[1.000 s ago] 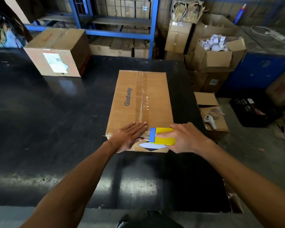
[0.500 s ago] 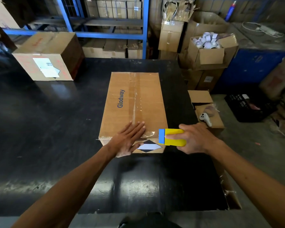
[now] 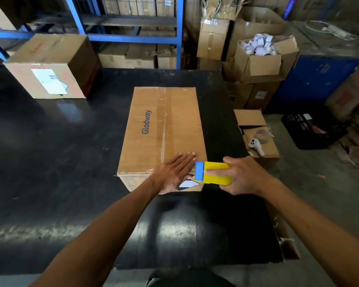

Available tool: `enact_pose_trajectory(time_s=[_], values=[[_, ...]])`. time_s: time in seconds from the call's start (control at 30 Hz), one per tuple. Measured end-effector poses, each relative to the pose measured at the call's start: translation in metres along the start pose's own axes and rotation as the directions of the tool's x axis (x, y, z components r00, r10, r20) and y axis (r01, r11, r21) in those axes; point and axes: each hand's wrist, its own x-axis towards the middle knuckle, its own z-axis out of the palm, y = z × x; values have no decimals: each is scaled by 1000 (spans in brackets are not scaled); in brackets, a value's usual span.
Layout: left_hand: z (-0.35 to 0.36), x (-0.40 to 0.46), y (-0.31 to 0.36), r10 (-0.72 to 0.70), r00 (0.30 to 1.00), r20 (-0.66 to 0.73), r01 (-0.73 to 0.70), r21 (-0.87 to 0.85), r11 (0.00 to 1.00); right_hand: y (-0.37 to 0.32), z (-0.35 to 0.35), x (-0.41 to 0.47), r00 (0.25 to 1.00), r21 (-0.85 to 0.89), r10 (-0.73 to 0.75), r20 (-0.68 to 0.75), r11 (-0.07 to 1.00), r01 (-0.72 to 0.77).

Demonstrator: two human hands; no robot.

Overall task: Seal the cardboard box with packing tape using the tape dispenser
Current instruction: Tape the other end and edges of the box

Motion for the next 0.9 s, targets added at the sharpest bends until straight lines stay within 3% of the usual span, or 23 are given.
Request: enact_pose_trajectory(time_s=[0.37,0.8,0.9], values=[[-4,0,-2,9,1000,17,-9,8,1000,62,1,-47,993,-40,-89,-75,995,86],[-11,2,3,-52,998,36,51,22,998,25,60,-10,970,-158,-104,-217,985,70],[-11,3,5,-69,996,56,67,31,997,21,73,-1,979,-210,-86,-187,977,46]])
